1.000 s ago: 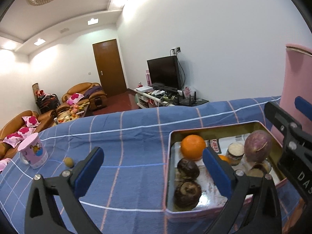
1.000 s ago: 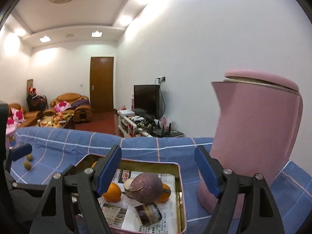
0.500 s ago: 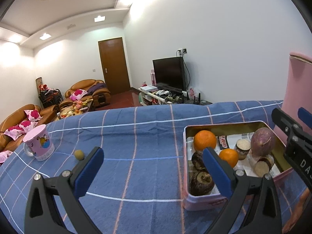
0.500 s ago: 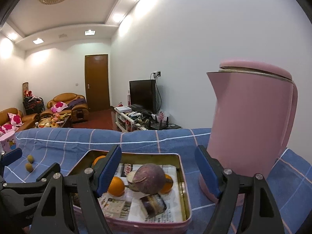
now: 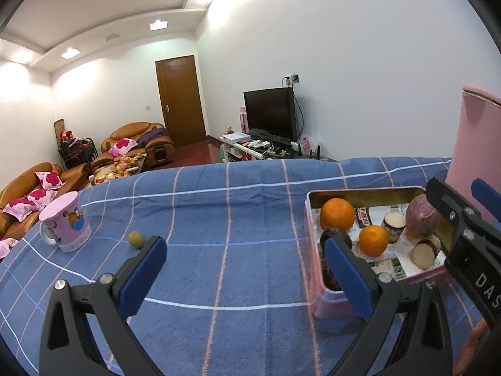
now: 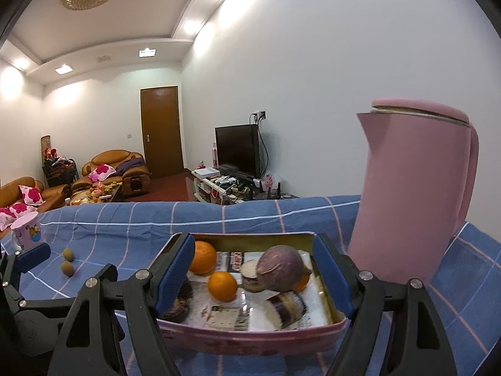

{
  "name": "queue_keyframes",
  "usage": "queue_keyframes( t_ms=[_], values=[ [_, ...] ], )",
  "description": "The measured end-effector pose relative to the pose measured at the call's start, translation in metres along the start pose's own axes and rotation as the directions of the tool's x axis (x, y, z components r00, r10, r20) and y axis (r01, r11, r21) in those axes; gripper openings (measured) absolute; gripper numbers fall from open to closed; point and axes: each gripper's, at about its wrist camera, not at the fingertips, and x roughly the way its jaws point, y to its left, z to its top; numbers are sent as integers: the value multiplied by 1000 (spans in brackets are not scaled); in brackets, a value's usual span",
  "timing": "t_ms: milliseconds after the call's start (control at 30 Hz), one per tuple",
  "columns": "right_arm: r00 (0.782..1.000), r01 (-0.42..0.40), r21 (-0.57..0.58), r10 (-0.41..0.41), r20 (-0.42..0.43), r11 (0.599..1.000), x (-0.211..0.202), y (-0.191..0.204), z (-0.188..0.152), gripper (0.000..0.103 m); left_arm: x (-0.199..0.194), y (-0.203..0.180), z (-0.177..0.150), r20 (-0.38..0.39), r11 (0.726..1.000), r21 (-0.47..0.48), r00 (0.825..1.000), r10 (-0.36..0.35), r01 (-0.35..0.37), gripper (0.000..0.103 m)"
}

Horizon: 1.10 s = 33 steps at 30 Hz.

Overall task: Organize fruits
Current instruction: 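Move both open tools back toward the small yellow-brown fruits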

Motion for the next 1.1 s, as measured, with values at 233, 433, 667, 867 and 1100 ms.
queue_keyframes(
  t_ms=[233,433,667,867,1100],
  values=[
    [1000,-25,11,25,-13,1000,2,24,-2,79,0,12,-3,-8,1000,7,1000,5,-5,103],
    [998,-54,15,55,-26,998,5,47,-3,79,5,31,-3,-19,1000,5,1000,23,-23,103],
    [995,-92,23,93,-44,995,16,72,-1,79,12,53,-4,-35,999,-10,999,42,-42,103],
    [992,-118,29,119,-52,993,23,93,-1,79,19,73,-4,-51,998,-19,997,59,-60,103],
    [987,-143,30,145,-63,989,30,116,-1,79,29,99,-4,-62,995,-29,993,96,-98,103]
  ],
)
